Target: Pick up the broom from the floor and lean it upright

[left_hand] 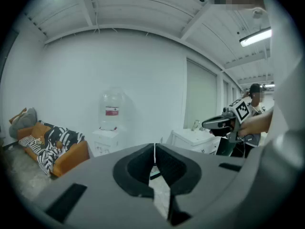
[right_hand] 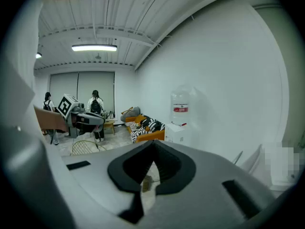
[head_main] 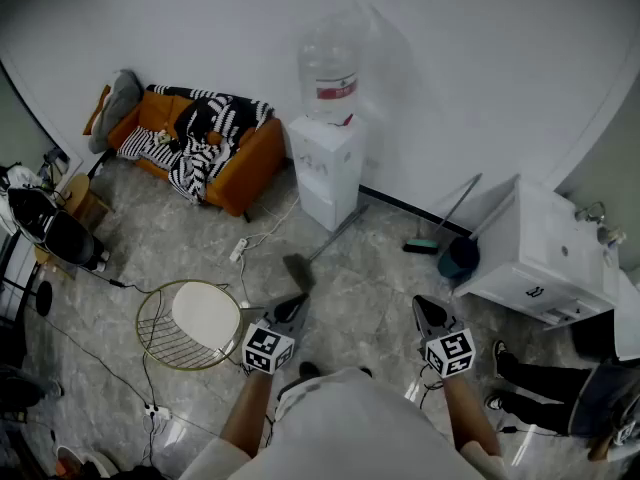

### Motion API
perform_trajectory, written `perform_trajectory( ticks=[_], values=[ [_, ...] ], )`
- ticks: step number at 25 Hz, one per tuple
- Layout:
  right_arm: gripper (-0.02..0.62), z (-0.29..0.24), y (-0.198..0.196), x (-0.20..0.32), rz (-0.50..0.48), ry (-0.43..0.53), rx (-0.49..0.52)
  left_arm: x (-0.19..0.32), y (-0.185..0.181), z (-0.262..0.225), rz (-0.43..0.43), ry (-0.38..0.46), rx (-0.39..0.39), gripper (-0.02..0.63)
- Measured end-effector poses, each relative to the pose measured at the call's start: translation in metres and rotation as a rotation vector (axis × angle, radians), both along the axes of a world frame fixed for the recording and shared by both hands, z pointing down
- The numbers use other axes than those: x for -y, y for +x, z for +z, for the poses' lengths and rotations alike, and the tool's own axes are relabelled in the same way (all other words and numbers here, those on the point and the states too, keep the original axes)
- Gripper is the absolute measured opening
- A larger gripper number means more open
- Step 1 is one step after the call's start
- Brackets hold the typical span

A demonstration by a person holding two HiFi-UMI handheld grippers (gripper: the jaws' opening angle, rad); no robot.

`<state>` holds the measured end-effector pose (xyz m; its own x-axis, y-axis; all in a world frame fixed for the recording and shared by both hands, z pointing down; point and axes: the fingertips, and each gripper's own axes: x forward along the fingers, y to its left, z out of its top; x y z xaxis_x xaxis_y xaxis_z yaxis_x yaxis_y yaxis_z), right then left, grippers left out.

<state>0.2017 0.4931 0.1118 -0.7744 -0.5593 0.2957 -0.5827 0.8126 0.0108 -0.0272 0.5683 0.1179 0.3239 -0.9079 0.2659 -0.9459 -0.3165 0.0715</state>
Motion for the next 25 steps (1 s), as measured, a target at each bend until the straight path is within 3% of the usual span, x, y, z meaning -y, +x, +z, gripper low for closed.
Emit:
perform_trajectory(
  ticks=[15, 25],
  values=[
    [0.002, -0.001, -0.018, 0.000, 0.034, -0.030, 0.016, 0.004, -0.019, 0.006, 0.029, -0.015, -0.012, 0.011],
    [0.002, 0.008, -0.057, -0.010, 0.058, -0.049, 0.004, -0.006, -0.062, 0.013, 0.042, -0.026, -0.023, 0.011]
  ],
)
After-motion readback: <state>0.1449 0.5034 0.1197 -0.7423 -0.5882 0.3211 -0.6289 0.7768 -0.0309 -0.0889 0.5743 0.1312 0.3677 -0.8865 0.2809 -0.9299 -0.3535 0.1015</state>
